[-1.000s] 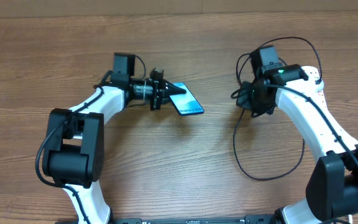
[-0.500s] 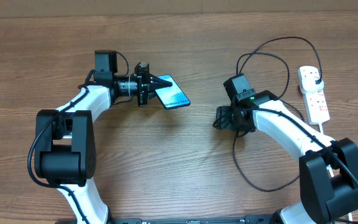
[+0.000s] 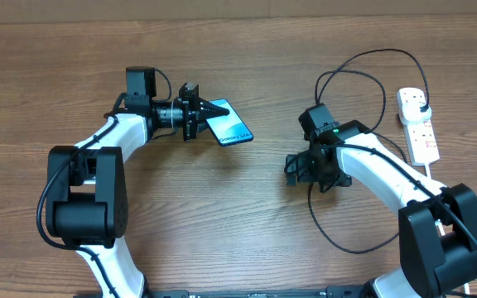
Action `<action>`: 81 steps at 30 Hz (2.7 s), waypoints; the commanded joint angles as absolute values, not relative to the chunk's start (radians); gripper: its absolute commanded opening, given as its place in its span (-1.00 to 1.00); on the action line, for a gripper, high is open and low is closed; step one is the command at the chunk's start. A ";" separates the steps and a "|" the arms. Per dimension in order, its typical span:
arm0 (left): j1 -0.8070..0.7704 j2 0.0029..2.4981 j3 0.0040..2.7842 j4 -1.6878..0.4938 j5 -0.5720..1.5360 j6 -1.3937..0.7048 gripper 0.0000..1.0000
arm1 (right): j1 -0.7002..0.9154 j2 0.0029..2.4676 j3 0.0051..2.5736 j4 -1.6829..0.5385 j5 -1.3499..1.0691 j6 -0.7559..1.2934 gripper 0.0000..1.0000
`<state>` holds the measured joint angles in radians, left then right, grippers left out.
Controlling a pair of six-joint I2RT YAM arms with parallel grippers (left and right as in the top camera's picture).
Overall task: Plug charger to phone and switch on socket
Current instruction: 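Grasp the cable near the USB-C plug with the right gripper, then lift the cable plug with the right gripper toward the phone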
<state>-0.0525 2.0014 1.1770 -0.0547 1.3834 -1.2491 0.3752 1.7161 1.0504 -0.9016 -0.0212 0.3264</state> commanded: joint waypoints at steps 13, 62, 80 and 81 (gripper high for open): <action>-0.060 1.999 1.190 -0.051 1.411 -1.230 -0.87 | 0.358 1.842 1.051 -0.669 0.246 0.663 0.38; -0.049 1.999 1.190 0.139 1.549 -1.150 -0.92 | 0.308 1.521 1.294 -0.998 -0.257 0.338 -0.92; -0.047 1.999 1.190 0.330 1.546 -1.220 -0.91 | 0.731 1.203 1.184 -0.997 -0.270 0.302 -0.92; -0.047 1.999 1.190 0.330 1.546 -1.224 -0.91 | 0.741 1.205 1.183 -0.984 -0.259 0.318 -0.92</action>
